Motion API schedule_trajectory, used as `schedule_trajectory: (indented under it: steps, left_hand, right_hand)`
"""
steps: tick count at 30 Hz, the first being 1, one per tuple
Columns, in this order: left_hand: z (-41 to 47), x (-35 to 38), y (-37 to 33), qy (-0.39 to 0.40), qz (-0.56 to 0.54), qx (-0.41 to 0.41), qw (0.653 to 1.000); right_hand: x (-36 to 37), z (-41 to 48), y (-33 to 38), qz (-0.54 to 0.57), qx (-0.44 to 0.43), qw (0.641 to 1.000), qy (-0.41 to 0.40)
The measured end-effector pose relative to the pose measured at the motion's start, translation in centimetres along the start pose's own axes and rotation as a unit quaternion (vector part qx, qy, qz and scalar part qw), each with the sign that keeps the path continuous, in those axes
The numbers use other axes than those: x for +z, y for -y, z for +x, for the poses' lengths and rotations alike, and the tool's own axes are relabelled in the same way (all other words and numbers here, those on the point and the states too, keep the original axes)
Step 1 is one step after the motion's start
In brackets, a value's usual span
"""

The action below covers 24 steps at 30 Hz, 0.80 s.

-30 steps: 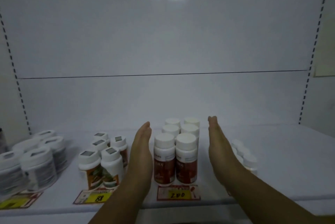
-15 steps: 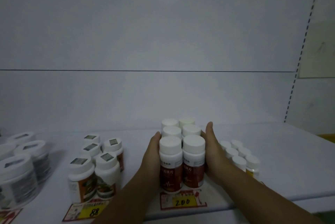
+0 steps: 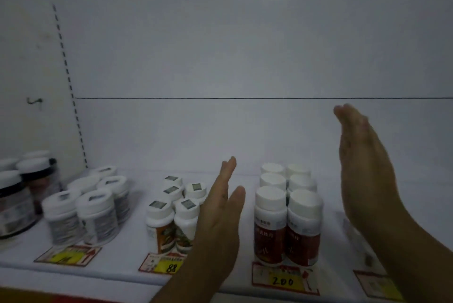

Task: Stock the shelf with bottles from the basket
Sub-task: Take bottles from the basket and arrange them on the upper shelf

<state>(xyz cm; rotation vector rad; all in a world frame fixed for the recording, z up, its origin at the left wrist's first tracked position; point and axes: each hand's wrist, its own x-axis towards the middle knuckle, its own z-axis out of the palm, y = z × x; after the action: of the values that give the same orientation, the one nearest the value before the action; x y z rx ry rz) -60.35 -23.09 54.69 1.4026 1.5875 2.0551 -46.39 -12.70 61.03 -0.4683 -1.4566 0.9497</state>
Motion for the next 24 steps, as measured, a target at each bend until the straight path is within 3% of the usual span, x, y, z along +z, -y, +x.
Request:
schedule_trajectory:
  steps: [3, 5, 7, 10, 12, 14, 16, 24]
  left_hand:
    - [-0.4, -4.5, -1.4, -0.050, 0.053, 0.105, 0.992]
    - [0.7, -7.6, -1.3, -0.091, 0.065, 0.110, 0.988]
    - [1.9, -10.2, 0.1, -0.111, 0.072, 0.058, 0.989]
    - [3.6, -13.1, 3.0, -0.085, -0.010, -0.103, 0.991]
    - [4.3, -14.0, 4.9, -0.037, -0.107, -0.236, 0.965]
    - [4.8, -14.0, 6.5, 0.022, -0.209, -0.337, 0.918]
    - [5.3, -13.6, 7.8, 0.093, -0.238, -0.357, 0.899]
    - [5.6, -13.2, 9.8, 0.130, -0.252, -0.303, 0.910]
  right_hand:
    - [3.2, -2.2, 2.3, 0.039, -0.031, 0.994, 0.097]
    - [6.0, -4.6, 2.1, -0.005, -0.024, 0.987, 0.160]
    - [8.8, -6.4, 0.4, -0.045, 0.009, 0.981, 0.188]
    - [12.5, -7.6, -3.0, -0.065, 0.122, 0.968, 0.209]
    - [14.3, -8.2, -4.9, -0.039, 0.185, 0.957, 0.222]
    - [15.7, -8.9, -6.4, -0.032, 0.211, 0.952, 0.222]
    - [16.5, -9.5, -7.6, -0.011, 0.237, 0.948, 0.214]
    - [16.9, -9.9, -8.5, -0.123, 0.189, 0.961, 0.160]
